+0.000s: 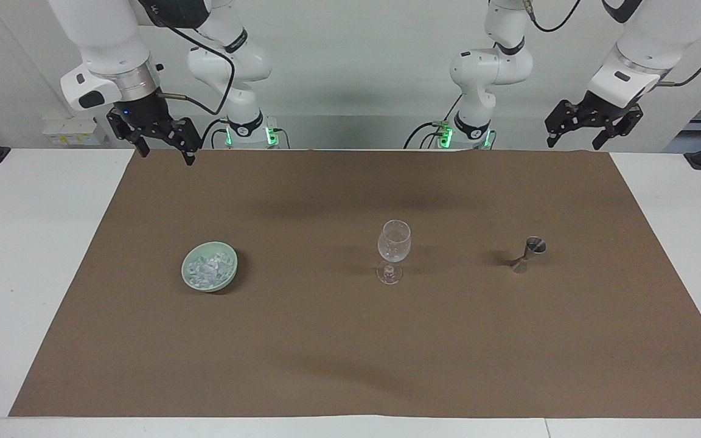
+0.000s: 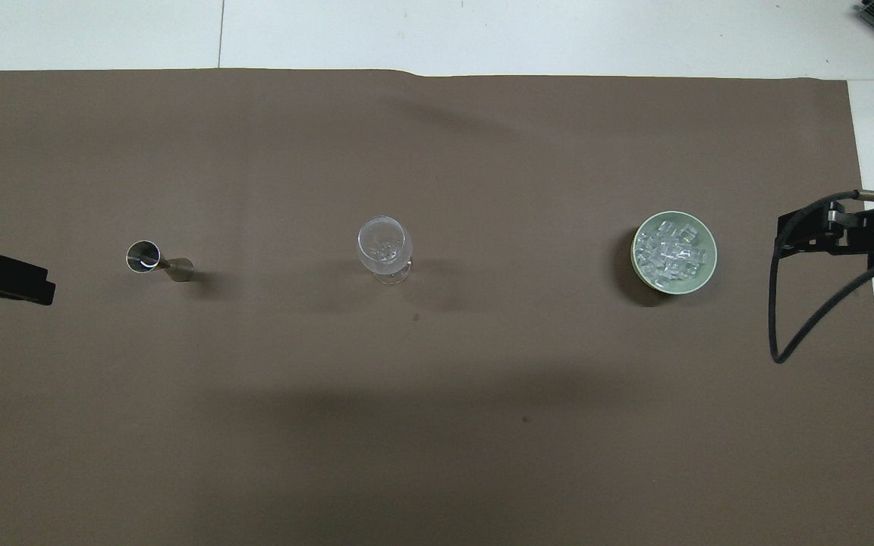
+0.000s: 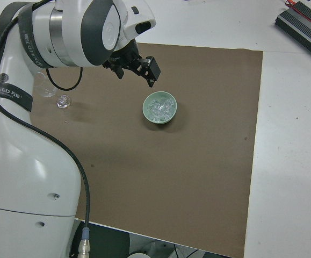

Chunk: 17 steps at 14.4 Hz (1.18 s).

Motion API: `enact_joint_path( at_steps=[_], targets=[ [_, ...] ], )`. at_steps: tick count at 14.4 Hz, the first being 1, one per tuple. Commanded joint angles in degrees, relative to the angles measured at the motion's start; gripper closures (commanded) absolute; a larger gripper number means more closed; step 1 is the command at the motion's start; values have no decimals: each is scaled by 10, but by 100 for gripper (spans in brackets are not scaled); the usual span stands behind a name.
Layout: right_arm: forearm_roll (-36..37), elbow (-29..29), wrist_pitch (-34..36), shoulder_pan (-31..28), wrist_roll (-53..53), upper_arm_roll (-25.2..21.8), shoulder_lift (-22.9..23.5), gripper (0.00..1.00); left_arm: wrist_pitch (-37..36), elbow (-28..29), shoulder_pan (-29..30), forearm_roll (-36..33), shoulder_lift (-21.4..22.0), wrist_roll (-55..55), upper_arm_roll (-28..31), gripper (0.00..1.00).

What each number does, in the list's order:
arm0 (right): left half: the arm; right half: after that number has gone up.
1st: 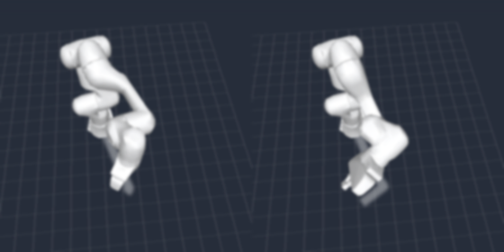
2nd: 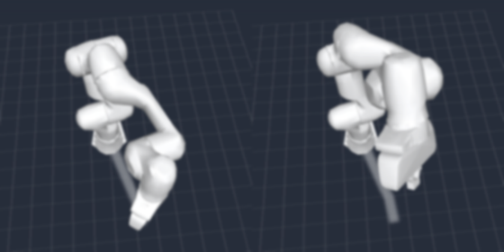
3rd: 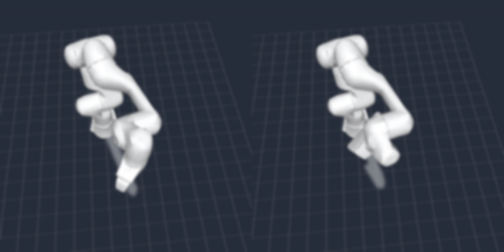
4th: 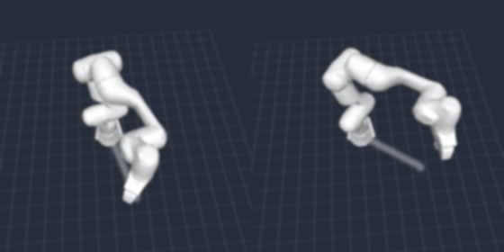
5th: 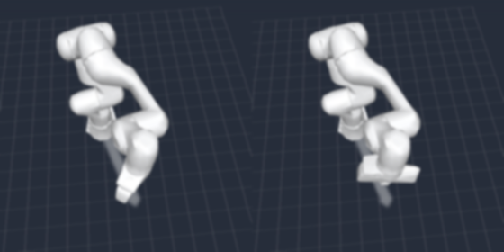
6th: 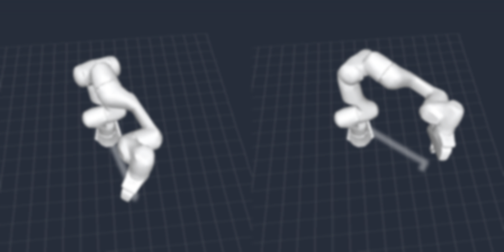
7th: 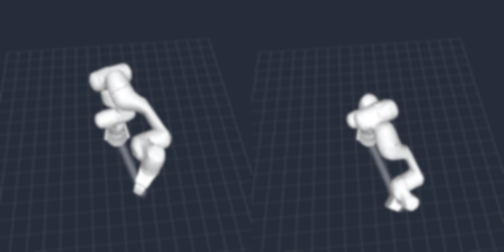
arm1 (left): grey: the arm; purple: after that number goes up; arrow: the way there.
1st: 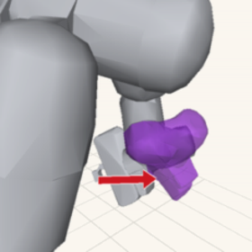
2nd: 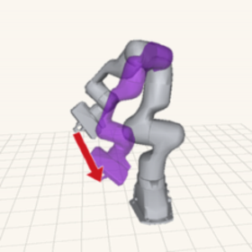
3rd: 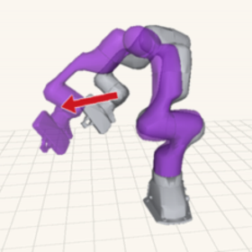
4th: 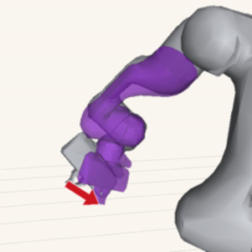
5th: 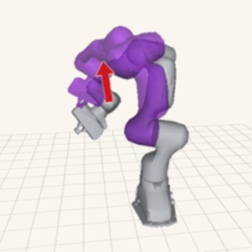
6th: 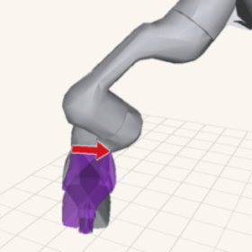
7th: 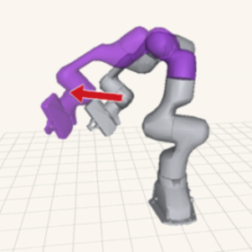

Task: Pour wine and add ice with both arms

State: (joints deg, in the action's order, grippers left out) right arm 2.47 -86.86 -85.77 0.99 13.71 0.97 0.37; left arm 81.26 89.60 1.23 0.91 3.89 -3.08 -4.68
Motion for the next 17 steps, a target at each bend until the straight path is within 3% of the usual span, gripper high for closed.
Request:
enact_joint_path(
  at_steps=[1, 17],
  targets=[
    [-17, 8, 2, -11, -16, 2, 4, 0, 12, 14, 0, 0, 10, -6, -1, 0],
    [-16, 9, -2, -13, -17, 2, 5, 0, 13, 3, 4, 21, 11, 2, 1, 0]
  ],
)
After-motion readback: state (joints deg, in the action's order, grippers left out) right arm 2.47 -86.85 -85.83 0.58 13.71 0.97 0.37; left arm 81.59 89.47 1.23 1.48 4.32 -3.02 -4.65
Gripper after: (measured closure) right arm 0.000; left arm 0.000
